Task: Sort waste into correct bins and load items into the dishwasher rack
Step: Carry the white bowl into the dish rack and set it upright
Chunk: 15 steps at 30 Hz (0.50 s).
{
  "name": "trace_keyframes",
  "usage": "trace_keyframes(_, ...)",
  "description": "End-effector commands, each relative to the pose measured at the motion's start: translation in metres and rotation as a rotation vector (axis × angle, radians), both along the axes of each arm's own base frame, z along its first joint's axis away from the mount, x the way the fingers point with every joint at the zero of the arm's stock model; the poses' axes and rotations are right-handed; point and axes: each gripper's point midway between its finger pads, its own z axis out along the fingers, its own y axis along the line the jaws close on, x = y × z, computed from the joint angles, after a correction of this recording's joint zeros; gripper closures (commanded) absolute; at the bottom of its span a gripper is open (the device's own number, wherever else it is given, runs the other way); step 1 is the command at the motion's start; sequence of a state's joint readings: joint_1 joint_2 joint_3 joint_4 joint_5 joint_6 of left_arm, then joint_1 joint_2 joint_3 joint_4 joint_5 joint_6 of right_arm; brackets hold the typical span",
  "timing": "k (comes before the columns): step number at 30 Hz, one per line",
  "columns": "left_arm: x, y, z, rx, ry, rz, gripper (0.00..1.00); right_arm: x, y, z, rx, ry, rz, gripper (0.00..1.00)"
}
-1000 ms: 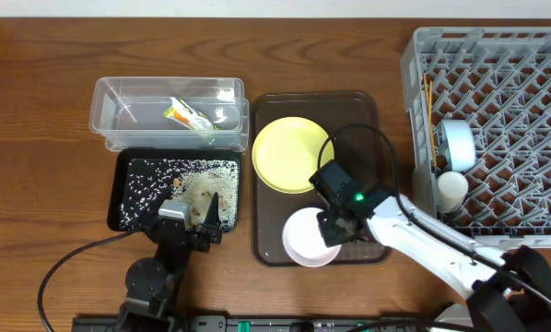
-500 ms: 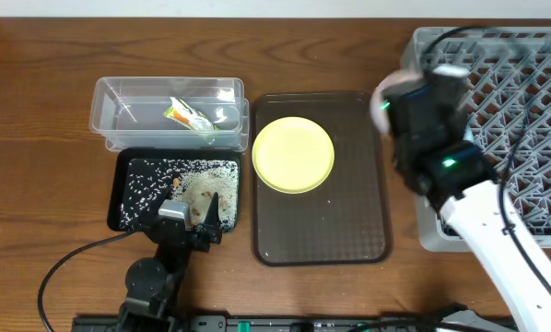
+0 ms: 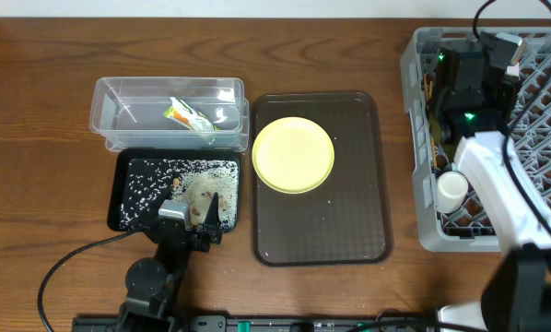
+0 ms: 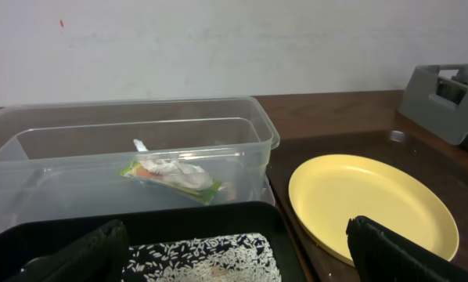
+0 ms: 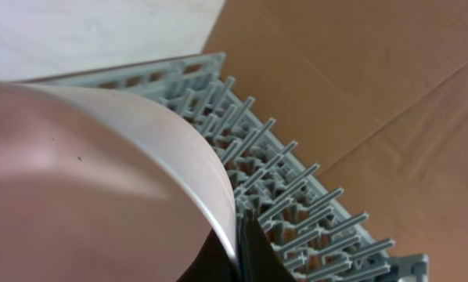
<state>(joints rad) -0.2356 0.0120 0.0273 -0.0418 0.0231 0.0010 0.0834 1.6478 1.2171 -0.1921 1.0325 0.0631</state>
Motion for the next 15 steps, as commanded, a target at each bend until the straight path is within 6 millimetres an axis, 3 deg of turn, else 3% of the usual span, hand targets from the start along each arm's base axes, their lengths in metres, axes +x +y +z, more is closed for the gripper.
trace_keyframes(1,0.000,0.003,-0.017,0.021,0.041,0.014,0.09,0.001,-0.023,-0.016,-0.095,0.110,-0.070,0.99)
trace_keyframes(9,0.000,0.003,-0.017,0.021,0.041,0.014,0.09,0.015,-0.020,-0.071,-0.118,0.250,-0.050,0.99)
trace_keyframes(15,0.000,0.003,-0.017,0.021,0.041,0.014,0.09,0.028,0.013,-0.085,-0.095,0.281,0.065,0.99)
